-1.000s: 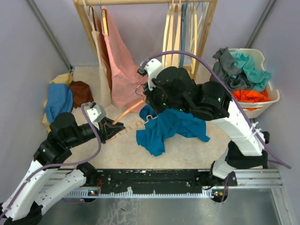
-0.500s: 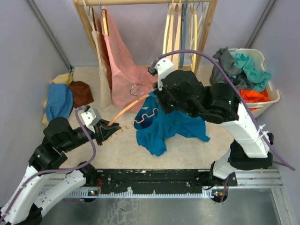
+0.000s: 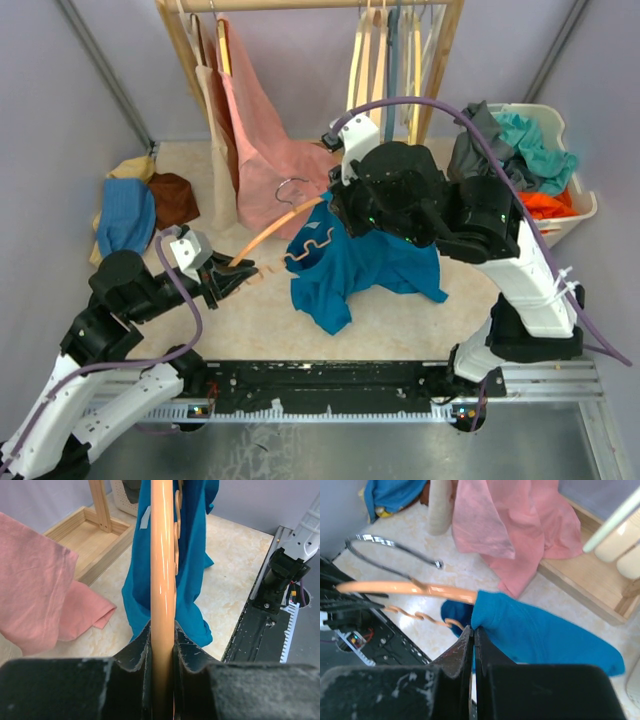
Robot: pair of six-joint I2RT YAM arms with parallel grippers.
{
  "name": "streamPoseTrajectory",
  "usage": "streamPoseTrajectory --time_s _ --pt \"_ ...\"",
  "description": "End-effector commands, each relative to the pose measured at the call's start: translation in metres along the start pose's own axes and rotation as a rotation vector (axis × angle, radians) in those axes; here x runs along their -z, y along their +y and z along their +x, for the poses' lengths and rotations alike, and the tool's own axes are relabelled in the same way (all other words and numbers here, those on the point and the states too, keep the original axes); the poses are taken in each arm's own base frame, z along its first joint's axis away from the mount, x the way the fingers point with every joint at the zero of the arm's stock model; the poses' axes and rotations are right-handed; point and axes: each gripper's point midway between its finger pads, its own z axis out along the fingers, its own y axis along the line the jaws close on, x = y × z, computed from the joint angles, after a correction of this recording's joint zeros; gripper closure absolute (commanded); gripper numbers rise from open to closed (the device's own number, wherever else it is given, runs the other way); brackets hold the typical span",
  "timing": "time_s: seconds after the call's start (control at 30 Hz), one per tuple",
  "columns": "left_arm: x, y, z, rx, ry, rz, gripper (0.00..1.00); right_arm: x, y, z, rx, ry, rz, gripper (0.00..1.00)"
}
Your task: Place the t-shirt on the hanger
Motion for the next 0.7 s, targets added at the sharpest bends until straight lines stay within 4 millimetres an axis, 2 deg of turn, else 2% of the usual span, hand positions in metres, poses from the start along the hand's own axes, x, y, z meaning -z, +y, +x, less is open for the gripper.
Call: streamPoseTrajectory --time_s 0.0,0.2,0.37,0.67 --pt "-0.002 -0.008 -0.033 -0.038 -0.135 0.045 0.99 -0.006 0.019 -0.034 -0.041 -0.112 -0.058 1.0" --pt "-0.005 -0.005 -0.033 -0.031 -0.158 0.036 1.0 -0.02 0.046 -0.04 -0.011 -0.13 -0.11 1.0" --pt "-0.008 -0.005 -0.03 -0.027 -0.151 0.038 1.0 -0.016 0.061 -0.046 0.013 -0.157 -0.136 1.0" --pt "-0.006 -0.006 -0.032 -0.025 -0.158 0.041 1.0 -0.008 0.056 -0.055 0.069 -0.229 -0.032 1.0"
